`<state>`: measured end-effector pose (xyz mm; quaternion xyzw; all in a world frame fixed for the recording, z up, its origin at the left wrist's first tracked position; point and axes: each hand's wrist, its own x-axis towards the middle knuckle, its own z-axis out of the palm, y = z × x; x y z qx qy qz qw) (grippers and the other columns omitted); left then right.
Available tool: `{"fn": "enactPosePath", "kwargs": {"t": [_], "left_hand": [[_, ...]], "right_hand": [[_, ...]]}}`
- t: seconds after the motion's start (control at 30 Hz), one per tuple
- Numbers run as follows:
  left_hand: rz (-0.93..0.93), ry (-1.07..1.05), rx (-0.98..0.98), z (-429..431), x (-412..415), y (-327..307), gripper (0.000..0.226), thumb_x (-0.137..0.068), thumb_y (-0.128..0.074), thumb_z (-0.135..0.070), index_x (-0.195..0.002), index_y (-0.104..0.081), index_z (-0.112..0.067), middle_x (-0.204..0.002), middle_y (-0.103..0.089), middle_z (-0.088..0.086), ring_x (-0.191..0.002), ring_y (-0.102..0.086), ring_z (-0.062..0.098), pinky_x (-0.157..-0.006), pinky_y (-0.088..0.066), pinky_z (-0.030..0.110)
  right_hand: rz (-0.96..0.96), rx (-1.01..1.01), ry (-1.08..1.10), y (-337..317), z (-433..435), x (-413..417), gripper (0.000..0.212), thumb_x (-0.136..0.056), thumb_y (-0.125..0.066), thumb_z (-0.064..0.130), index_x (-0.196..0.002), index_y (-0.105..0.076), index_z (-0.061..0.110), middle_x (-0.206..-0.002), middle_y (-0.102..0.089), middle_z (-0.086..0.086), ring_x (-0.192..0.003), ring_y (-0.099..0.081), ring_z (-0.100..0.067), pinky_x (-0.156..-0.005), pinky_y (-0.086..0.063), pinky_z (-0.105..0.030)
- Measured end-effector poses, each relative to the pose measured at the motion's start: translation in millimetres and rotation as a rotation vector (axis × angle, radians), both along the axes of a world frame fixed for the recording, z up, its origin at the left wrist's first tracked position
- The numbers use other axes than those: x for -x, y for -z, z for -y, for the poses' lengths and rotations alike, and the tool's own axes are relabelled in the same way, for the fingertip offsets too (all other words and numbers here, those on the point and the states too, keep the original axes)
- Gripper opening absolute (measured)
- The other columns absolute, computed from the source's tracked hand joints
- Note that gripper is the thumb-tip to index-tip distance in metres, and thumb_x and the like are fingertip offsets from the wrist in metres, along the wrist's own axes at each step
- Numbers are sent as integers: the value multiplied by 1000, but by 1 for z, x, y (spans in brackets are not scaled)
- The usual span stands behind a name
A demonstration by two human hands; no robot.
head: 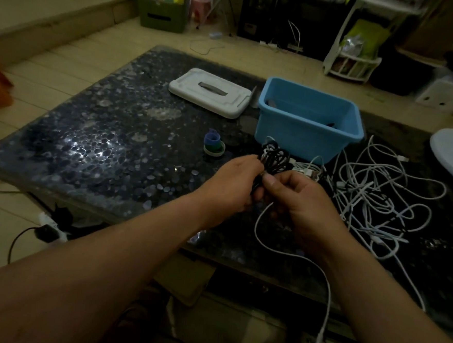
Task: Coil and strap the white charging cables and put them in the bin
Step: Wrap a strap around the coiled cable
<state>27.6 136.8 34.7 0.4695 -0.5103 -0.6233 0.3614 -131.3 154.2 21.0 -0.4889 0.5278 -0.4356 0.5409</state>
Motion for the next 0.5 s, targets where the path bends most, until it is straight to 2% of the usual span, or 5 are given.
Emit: {"fn": "enactPosePath", "kwargs": {"t": [0.07, 0.17, 0.27, 0.4, 0.5], "left_hand": [[-13, 23, 39, 1, -2, -2, 26, -109, -37, -21, -99, -58, -9, -66, -54, 7, -52, -43, 16, -44, -31, 26], [-133, 163, 29, 5, -11, -9, 32, -112, -36, -21, -131, -59, -8, -70, -57, 8, -53, -42, 16, -44, -29, 28], [-221, 339, -3, 6, -19, -18, 38, -114, -34, -21, -148, -49, -16, -74, -60, 8, -54, -42, 15, -43, -30, 26], [-260, 415, 4, 6, -23, -23, 46, -113, -36, -21, -159, -34, -27, -75, -58, 9, -53, -43, 14, -42, -32, 25], [-286, 411, -41, 6, -25, -24, 55, -112, -39, -22, -163, -24, -37, -73, -57, 9, -52, -44, 14, -41, -33, 24]], "right_hand": [[52, 16, -17, -1, 0, 1, 29, -98, -70, 25, -103, -64, -3, -85, -75, -15, -63, -58, -21, -56, -42, -25], [147, 27, -52, -1, 1, 5, 26, -91, -74, 29, -100, -65, 7, -83, -71, -14, -87, -55, -39, -67, -43, -34], [277, 27, -141, -3, -1, 8, 33, -89, -76, 27, -117, -70, 12, -81, -67, -14, -95, -52, -44, -78, -40, -46], [325, 13, -195, -9, -1, 6, 43, -83, -84, 30, -123, -72, 21, -80, -69, -9, -82, -53, -34, -68, -43, -31], [368, 1, -218, -10, 0, 7, 47, -76, -87, 34, -120, -75, 23, -83, -71, -9, -84, -56, -31, -67, -45, -28]]}}
